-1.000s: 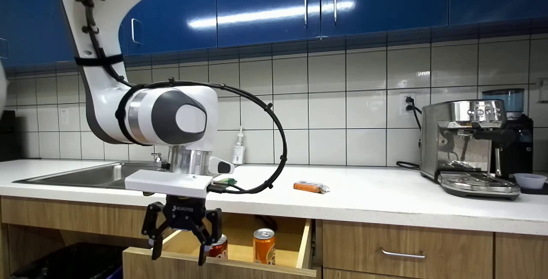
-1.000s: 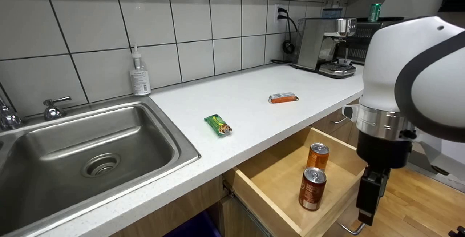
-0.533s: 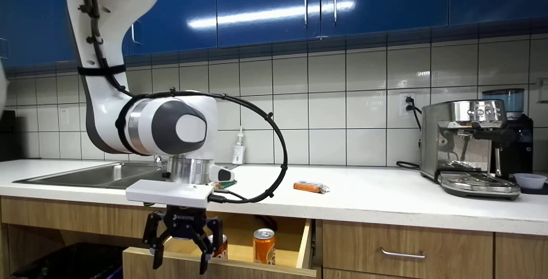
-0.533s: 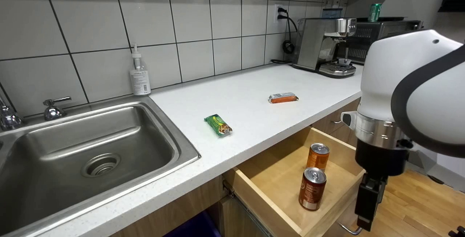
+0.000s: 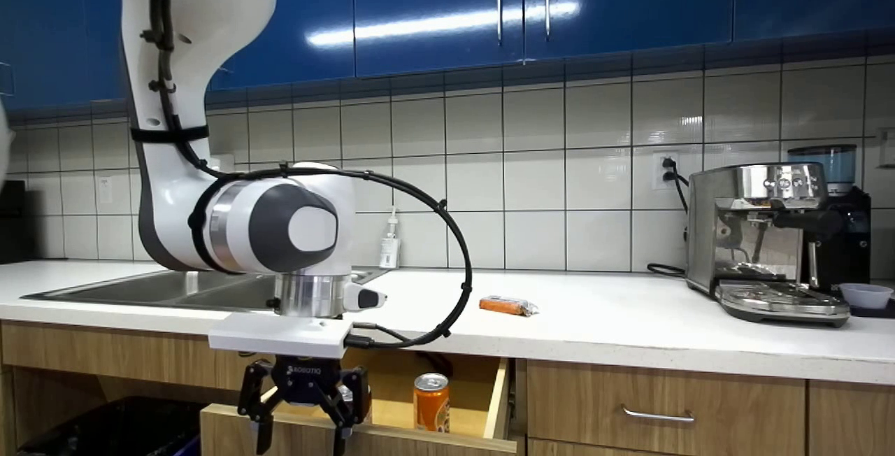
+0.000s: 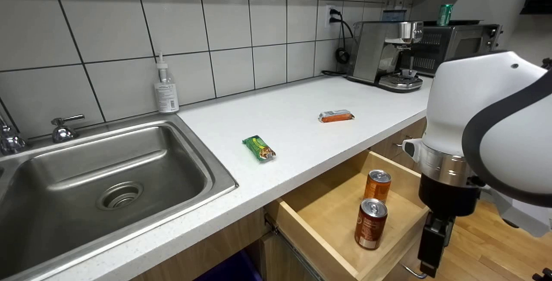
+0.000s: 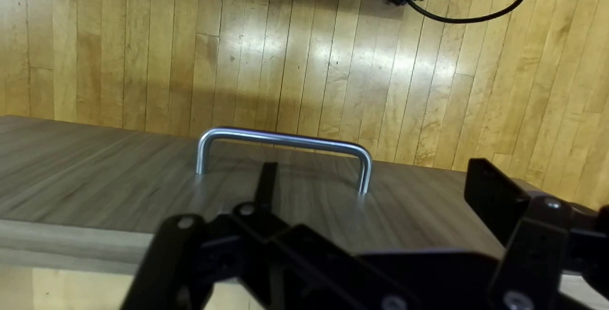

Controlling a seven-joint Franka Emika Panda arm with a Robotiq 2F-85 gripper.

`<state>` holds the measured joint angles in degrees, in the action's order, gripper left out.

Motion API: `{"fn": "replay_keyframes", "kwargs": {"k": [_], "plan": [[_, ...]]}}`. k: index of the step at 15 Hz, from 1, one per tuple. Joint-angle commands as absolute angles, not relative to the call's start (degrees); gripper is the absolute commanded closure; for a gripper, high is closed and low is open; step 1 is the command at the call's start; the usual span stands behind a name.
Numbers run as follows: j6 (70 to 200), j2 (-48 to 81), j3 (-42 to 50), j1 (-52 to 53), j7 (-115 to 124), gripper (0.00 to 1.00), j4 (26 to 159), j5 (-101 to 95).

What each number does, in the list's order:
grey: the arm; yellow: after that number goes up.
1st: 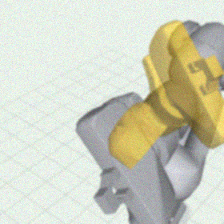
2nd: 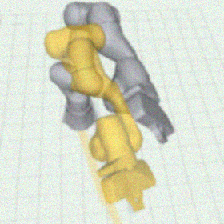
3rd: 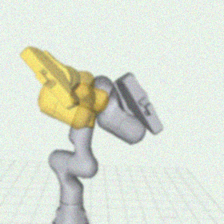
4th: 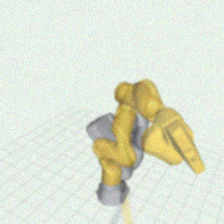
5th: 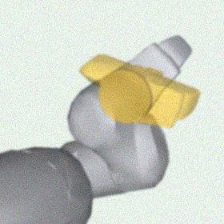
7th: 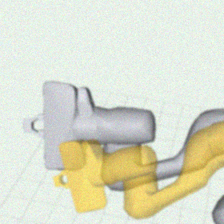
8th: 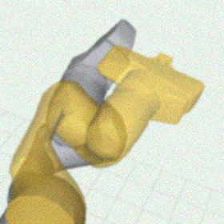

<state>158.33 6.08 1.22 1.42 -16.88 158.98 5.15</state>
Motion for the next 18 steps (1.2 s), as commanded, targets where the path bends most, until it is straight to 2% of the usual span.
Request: {"fn": "replay_keyframes", "kwargs": {"k": [1, 18], "plan": [[161.40, 7.20, 0.83, 0.26, -15.38, 0.00, 158.95, 1.63], [167.42, 7.66, 3.75, 0.72, -6.04, 0.00, 158.97, -6.92]]}}
